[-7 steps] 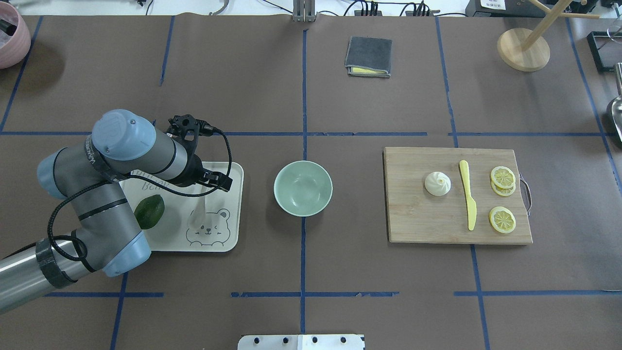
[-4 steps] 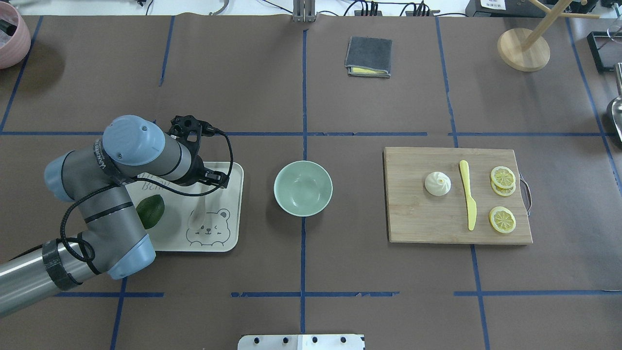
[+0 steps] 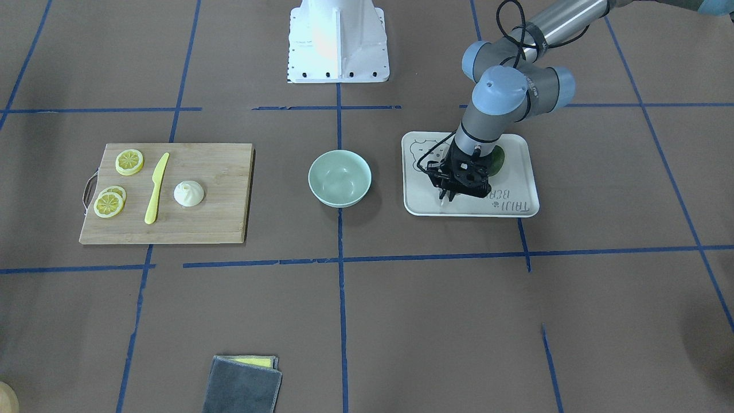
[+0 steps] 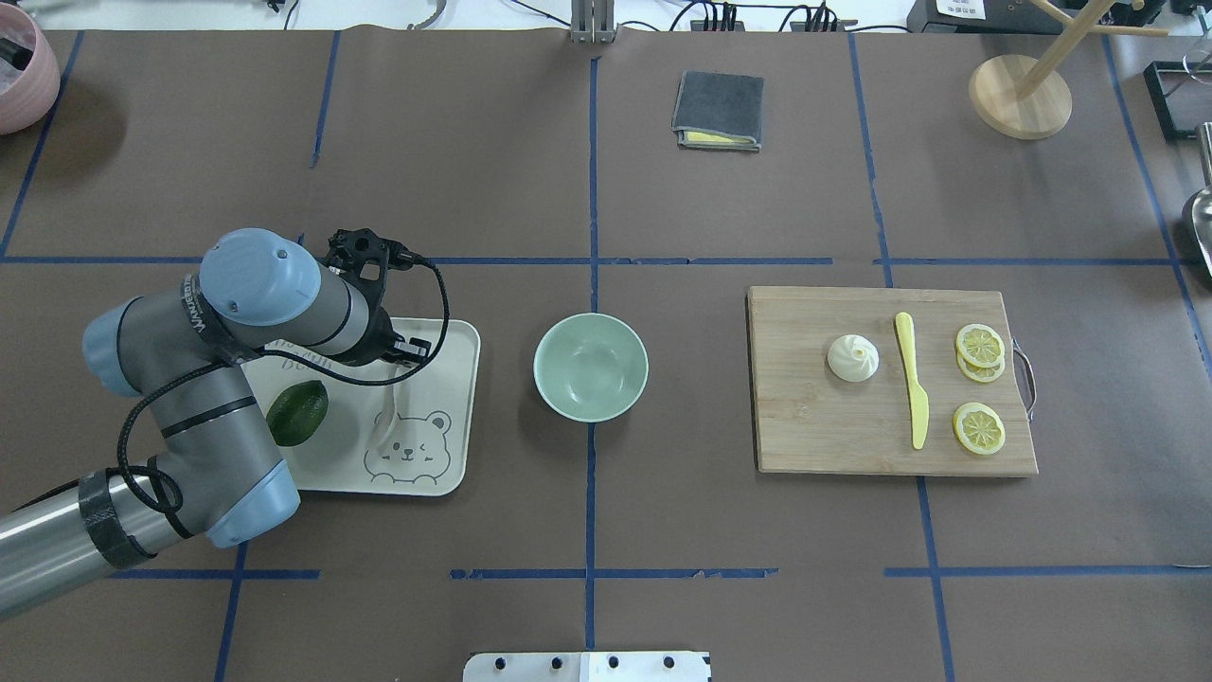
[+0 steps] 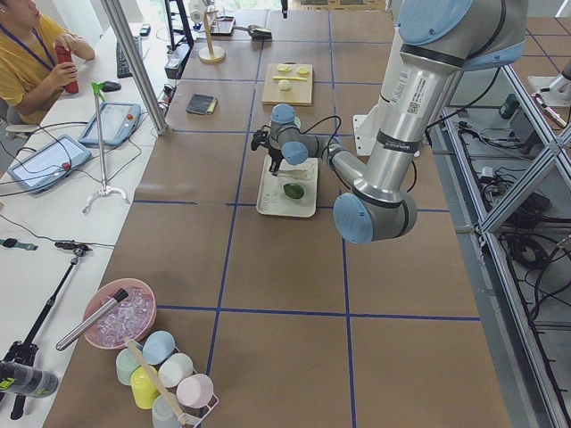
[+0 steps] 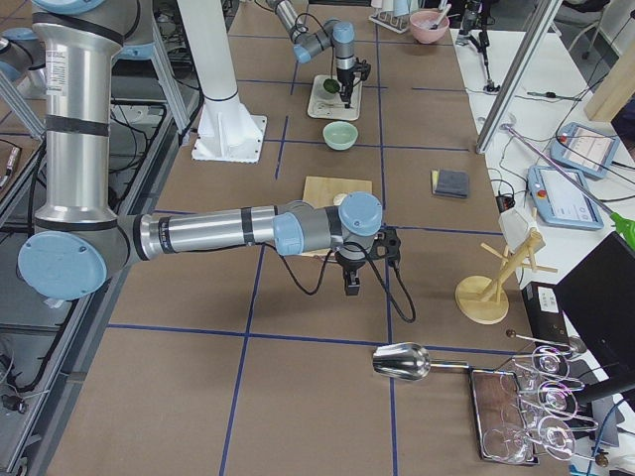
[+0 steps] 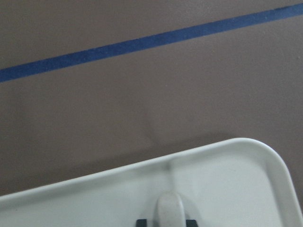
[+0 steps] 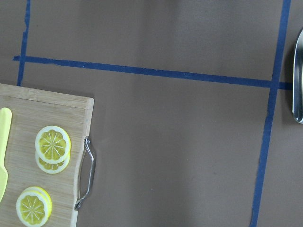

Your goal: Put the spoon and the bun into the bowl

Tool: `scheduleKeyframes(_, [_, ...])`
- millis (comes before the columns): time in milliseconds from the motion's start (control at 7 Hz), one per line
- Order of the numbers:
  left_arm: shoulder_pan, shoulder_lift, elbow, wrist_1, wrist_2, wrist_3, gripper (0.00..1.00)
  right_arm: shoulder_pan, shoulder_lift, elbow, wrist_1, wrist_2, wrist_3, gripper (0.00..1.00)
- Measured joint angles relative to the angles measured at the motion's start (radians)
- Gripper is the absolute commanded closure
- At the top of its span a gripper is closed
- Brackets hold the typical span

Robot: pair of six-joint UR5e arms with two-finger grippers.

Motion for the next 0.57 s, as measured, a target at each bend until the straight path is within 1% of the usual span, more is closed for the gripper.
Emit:
scheduleKeyframes(286, [-0.002, -0.026, -0.035, 0.077, 0.001, -0.008, 1.0, 0.0, 0.003, -0.001, 0.0, 0.0, 0.0, 0.0])
scheduleKeyframes(571, [-0.009, -0.105, -0.058, 0.132, 0.0, -0.041, 1.0, 0.0, 0.007, 0.001, 0.001, 0.012, 0.0, 0.0])
